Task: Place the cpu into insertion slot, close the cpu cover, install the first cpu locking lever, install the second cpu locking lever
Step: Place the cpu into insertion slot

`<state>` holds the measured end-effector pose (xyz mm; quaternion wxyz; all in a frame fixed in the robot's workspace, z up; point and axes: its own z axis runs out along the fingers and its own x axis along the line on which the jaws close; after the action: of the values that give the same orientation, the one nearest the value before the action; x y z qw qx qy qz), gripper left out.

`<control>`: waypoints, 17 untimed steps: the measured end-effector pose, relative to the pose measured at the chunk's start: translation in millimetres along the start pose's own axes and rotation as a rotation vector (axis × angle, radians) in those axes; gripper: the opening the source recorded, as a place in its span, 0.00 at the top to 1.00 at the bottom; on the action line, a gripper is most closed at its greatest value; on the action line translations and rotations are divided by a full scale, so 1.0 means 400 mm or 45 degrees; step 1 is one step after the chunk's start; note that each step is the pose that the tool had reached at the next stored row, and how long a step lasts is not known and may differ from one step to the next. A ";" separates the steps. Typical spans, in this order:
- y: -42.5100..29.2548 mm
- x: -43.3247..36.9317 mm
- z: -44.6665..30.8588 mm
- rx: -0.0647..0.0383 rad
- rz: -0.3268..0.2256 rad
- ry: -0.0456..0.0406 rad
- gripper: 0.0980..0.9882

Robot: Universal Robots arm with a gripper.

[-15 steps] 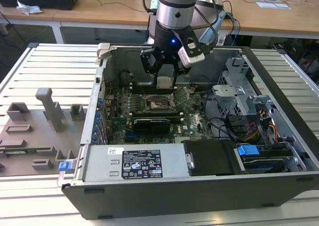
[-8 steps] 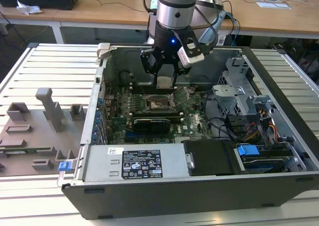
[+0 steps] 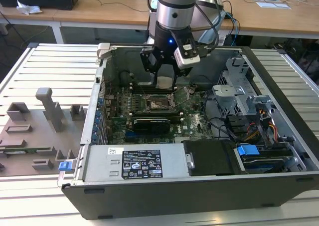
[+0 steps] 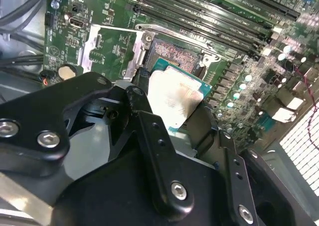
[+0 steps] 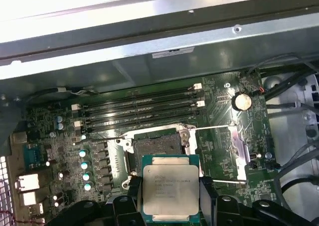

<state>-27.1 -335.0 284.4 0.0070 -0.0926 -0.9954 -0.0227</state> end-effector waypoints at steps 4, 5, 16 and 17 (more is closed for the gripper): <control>0.000 0.000 0.001 0.000 0.057 -0.003 0.50; 0.000 0.000 0.001 0.000 0.067 -0.003 0.50; 0.000 0.000 0.005 0.003 0.233 -0.012 0.50; 0.000 0.000 0.005 0.003 0.249 -0.012 0.50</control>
<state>-27.1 -335.0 282.4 0.0045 -0.1895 -0.9817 -0.0204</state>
